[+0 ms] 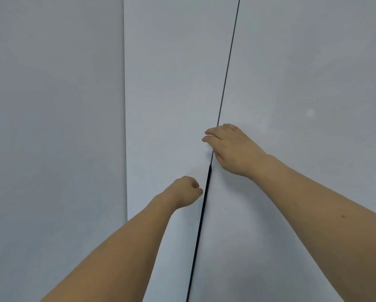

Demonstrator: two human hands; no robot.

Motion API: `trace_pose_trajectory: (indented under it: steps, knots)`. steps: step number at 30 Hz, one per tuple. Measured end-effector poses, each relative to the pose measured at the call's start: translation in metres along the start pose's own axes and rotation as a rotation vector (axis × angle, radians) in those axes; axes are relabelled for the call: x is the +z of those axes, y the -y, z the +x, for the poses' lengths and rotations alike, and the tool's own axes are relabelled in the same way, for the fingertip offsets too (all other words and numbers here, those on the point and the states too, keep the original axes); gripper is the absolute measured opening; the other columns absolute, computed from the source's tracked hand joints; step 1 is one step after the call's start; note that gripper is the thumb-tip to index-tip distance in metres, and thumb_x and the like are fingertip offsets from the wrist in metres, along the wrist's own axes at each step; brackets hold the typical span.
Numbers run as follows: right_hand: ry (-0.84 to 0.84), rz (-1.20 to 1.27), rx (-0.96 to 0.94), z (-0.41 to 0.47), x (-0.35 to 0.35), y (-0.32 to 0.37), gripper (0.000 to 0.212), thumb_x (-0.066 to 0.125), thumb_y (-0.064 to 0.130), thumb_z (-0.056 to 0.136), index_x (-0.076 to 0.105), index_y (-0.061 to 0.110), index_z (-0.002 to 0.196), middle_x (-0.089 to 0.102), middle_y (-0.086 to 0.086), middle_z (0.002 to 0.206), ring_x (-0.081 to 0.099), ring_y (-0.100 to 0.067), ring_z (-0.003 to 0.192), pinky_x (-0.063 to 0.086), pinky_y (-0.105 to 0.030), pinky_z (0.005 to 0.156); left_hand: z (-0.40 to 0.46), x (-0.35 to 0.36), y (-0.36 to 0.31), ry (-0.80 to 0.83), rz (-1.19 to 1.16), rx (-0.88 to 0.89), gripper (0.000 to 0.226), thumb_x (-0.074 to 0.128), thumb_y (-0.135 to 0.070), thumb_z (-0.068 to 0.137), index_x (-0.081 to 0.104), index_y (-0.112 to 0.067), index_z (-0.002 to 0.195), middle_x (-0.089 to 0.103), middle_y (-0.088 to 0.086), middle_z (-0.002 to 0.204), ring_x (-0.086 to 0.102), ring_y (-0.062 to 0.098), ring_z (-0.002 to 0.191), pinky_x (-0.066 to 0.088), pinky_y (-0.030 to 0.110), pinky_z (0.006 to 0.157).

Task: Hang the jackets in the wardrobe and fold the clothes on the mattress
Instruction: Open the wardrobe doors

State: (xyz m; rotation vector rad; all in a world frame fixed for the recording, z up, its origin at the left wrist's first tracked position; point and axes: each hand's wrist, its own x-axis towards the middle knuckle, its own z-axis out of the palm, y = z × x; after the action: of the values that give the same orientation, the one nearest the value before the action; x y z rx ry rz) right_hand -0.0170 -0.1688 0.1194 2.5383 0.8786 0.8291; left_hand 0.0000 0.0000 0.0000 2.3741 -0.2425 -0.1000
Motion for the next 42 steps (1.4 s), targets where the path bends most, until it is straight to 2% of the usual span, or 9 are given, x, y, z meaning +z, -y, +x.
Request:
trace_pose_trajectory:
  steps: [5,10,14,19,22,24,32,38,42]
  knots:
    - [-0.058,-0.189,-0.118,0.011,0.032,-0.023,0.043,0.034,0.013,0.098,0.049,0.014,0.138,0.04,-0.003,0.15,0.028,-0.023,0.143,-0.002,-0.037,0.122,0.025,0.04,-0.016,-0.157,0.128,-0.005,0.028,0.048,-0.038,0.095,0.055,-0.011,0.091,0.061,0.002,0.087,0.055,0.022,0.076,0.044,0.032,0.064]
    - [-0.171,-0.402,-0.196,0.015,0.056,-0.031,0.035,0.042,0.01,0.091,0.062,0.014,0.12,0.053,-0.004,0.136,0.04,-0.027,0.137,0.016,-0.048,0.121,0.043,0.062,-0.01,-0.404,0.313,0.08,0.027,0.04,-0.024,0.094,0.029,-0.016,0.07,0.041,-0.001,0.064,0.034,0.019,0.052,0.024,0.031,0.048]
    - [-0.189,-0.429,-0.209,0.017,0.057,-0.029,0.034,0.042,0.012,0.093,0.063,0.018,0.119,0.05,-0.005,0.138,0.037,-0.027,0.139,0.014,-0.049,0.122,0.045,0.07,-0.013,-0.48,0.261,0.04,0.029,0.044,-0.021,0.089,0.026,-0.018,0.066,0.038,-0.002,0.06,0.028,0.016,0.049,0.019,0.031,0.047]
    - [-0.042,-0.424,-0.161,0.013,0.044,-0.019,0.038,0.029,0.016,0.1,0.064,0.018,0.116,0.042,-0.008,0.146,0.024,-0.029,0.144,-0.009,-0.048,0.121,0.034,0.066,-0.017,-0.466,0.252,0.0,0.027,0.045,-0.022,0.087,0.031,-0.017,0.065,0.04,-0.002,0.059,0.031,0.016,0.049,0.021,0.031,0.047]
    - [-0.111,-0.422,-0.187,0.008,0.033,-0.007,0.033,0.038,0.015,0.097,0.07,0.014,0.09,0.063,-0.004,0.111,0.043,-0.028,0.132,0.01,-0.05,0.122,0.017,0.061,-0.015,-0.461,0.208,-0.01,0.025,0.047,-0.022,0.085,0.033,-0.015,0.065,0.041,-0.001,0.059,0.031,0.018,0.05,0.023,0.03,0.047]
    - [-0.146,-0.428,-0.19,0.004,0.024,0.005,0.031,0.04,0.016,0.096,0.069,0.015,0.084,0.061,0.0,0.094,0.05,-0.027,0.123,0.013,-0.049,0.122,0.0,0.058,-0.012,-0.446,0.137,-0.012,0.024,0.047,-0.02,0.083,0.033,-0.014,0.065,0.039,0.0,0.059,0.03,0.019,0.051,0.023,0.029,0.047]
    - [-0.27,-0.461,-0.239,-0.025,-0.024,0.064,0.028,0.047,0.016,0.091,0.065,0.014,0.07,0.056,0.001,0.078,0.059,-0.024,0.102,0.027,-0.048,0.118,-0.077,0.056,0.012,-0.389,-0.26,0.07,0.02,0.05,-0.018,0.079,0.035,-0.012,0.067,0.036,0.0,0.06,0.029,0.018,0.056,0.026,0.029,0.052]
    - [-0.163,-0.484,-0.195,-0.055,-0.066,0.104,0.034,0.043,0.026,0.097,0.068,0.013,0.078,0.059,0.0,0.085,0.057,-0.025,0.11,0.023,-0.049,0.12,-0.132,0.048,0.015,-0.285,-0.234,0.101,0.022,0.054,-0.027,0.079,0.035,-0.017,0.075,0.045,-0.002,0.068,0.037,0.018,0.058,0.031,0.028,0.052]
    - [-0.149,-0.5,-0.21,-0.085,-0.094,0.122,0.033,0.042,0.026,0.099,0.069,0.017,0.082,0.058,0.005,0.084,0.056,-0.022,0.11,0.02,-0.047,0.121,-0.181,0.046,0.013,-0.208,-0.195,0.098,0.021,0.056,-0.035,0.078,0.051,-0.015,0.084,0.059,-0.002,0.075,0.048,0.016,0.061,0.04,0.028,0.054]
